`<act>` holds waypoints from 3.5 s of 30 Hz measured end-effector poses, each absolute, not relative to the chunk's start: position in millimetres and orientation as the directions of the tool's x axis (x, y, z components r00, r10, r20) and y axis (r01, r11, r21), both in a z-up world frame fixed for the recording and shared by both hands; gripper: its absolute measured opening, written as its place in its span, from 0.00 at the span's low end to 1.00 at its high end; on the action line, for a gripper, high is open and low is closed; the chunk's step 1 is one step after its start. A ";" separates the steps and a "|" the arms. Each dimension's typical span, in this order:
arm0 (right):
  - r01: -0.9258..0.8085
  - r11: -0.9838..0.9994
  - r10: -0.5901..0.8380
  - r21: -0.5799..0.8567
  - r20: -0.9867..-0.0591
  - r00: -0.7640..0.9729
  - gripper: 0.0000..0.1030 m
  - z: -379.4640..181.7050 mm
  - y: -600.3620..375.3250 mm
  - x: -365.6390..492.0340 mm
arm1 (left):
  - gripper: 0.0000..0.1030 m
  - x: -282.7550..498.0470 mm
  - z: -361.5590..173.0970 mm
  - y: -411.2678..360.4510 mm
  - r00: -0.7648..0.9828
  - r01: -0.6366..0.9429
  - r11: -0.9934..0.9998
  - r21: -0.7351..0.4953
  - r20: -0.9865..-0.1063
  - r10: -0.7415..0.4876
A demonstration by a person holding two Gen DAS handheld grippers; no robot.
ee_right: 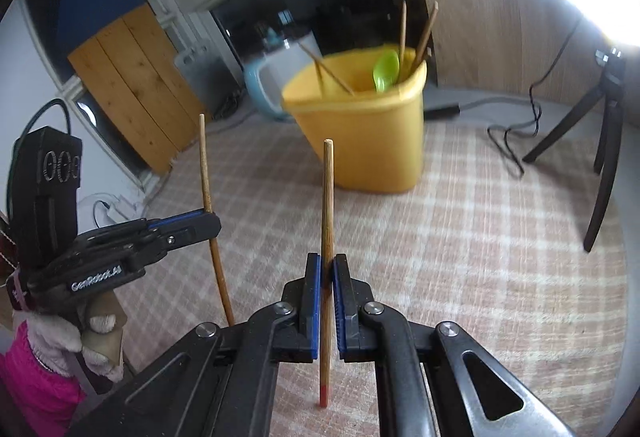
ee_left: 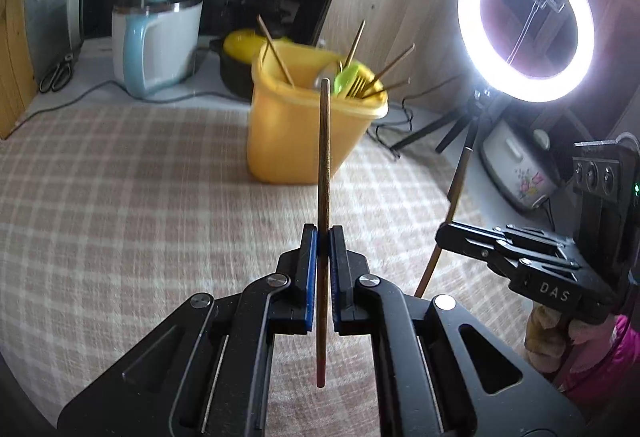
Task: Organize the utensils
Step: 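Lift the chopstick upright with the right tool and carry it over the bin, then lower the chopstick into the yellow bin and open the right tool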
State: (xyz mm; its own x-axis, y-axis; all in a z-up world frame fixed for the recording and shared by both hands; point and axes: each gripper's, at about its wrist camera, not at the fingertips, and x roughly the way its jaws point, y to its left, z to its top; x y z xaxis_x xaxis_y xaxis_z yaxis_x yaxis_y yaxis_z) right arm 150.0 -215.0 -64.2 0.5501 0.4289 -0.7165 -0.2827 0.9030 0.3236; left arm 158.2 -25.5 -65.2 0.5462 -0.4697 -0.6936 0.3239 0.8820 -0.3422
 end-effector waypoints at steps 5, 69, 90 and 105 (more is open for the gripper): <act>-0.276 0.906 0.423 0.320 -0.671 0.609 0.03 -47.8 -218.8 146.1 | 0.04 166.6 -52.3 -23.4 0.587 0.323 0.884 -0.338 -0.661 -0.467; -0.196 0.960 0.272 0.201 -0.487 0.830 0.03 35.7 -187.8 286.8 | 0.03 363.7 8.3 -37.0 0.734 0.384 0.873 -0.301 -0.475 -0.486; -0.196 0.945 0.318 0.261 -0.600 0.735 0.04 -16.9 -187.9 286.8 | 0.04 348.9 -35.9 -38.6 0.676 0.363 0.880 -0.308 -0.564 -0.475; -0.197 0.948 0.312 0.251 -0.603 0.734 0.52 -12.8 -195.3 263.0 | 0.31 314.2 -24.6 -18.6 0.708 0.326 0.904 -0.275 -0.563 -0.426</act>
State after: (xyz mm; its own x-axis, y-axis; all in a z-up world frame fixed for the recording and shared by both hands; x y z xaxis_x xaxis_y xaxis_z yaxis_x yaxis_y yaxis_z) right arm 263.0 -195.3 -12.8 0.7341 0.3123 -0.6030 -0.1969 0.9477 0.2512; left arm 314.2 -18.6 -24.6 0.7083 -0.4264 -0.5626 0.3257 0.9045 -0.2754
